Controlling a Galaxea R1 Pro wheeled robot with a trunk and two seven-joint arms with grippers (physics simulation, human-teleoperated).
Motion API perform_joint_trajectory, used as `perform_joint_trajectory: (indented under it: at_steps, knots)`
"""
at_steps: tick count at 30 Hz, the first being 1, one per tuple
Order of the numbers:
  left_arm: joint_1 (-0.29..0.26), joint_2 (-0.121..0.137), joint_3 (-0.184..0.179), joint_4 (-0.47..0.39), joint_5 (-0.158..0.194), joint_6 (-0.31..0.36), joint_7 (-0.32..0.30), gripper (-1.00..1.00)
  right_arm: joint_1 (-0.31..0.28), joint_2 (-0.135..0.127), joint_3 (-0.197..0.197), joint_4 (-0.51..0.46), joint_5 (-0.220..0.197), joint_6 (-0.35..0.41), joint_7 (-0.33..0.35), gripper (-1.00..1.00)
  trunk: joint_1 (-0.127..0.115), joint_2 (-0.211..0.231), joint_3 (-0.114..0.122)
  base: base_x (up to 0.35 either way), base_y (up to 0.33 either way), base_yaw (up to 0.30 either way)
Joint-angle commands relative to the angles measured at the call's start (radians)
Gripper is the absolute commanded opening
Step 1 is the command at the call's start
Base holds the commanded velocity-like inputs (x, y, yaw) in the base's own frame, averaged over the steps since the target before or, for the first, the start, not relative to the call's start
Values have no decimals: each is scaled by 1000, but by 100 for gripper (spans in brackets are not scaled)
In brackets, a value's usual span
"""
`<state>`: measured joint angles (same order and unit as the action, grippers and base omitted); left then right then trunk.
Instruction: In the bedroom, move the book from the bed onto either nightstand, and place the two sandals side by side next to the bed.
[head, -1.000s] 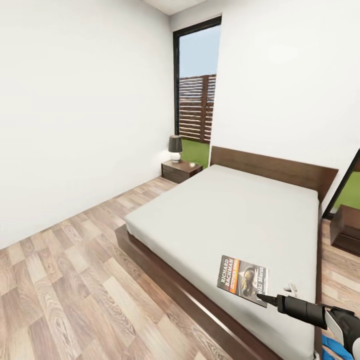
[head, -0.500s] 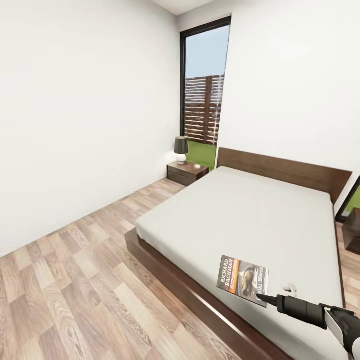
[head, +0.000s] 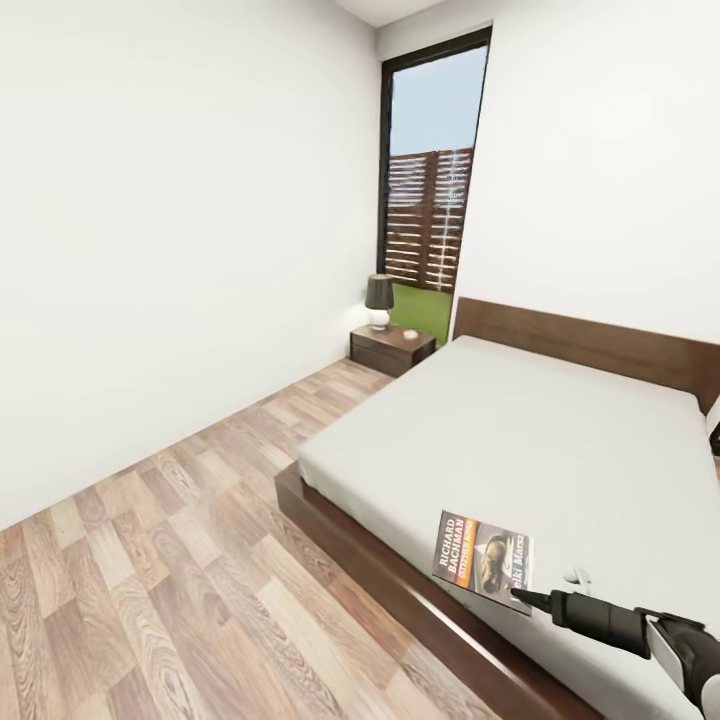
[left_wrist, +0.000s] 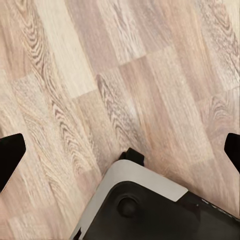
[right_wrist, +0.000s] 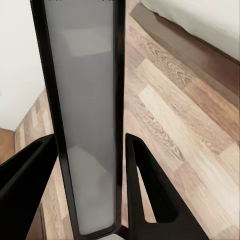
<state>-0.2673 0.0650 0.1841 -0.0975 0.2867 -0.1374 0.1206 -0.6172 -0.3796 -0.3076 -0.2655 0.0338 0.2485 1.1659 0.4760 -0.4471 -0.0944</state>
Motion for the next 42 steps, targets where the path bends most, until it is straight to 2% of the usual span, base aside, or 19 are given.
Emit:
perform_joint_trajectory:
  at_steps: [1, 13, 29, 42]
  knots:
    - [-1, 0, 2, 1, 5, -4, -1, 100, -1, 3, -9, -1, 3, 11, 5, -100, 1, -2, -2, 180, 350, 154]
    - [-1, -1, 2, 2, 3, -39, -4, 100, -1, 11, -10, -3, 4, 11, 5, -100, 1, -2, -2, 228, 334, 98]
    - [-1, -1, 1, 2, 0, -45, -4, 100, -1, 11, -10, -4, 4, 11, 5, -100, 1, -2, -2, 303, 244, 19]
    - [-1, -2, 1, 2, 0, -47, -4, 100, -1, 11, -10, -3, 5, 11, 5, -100, 1, -2, -2, 343, 137, 230]
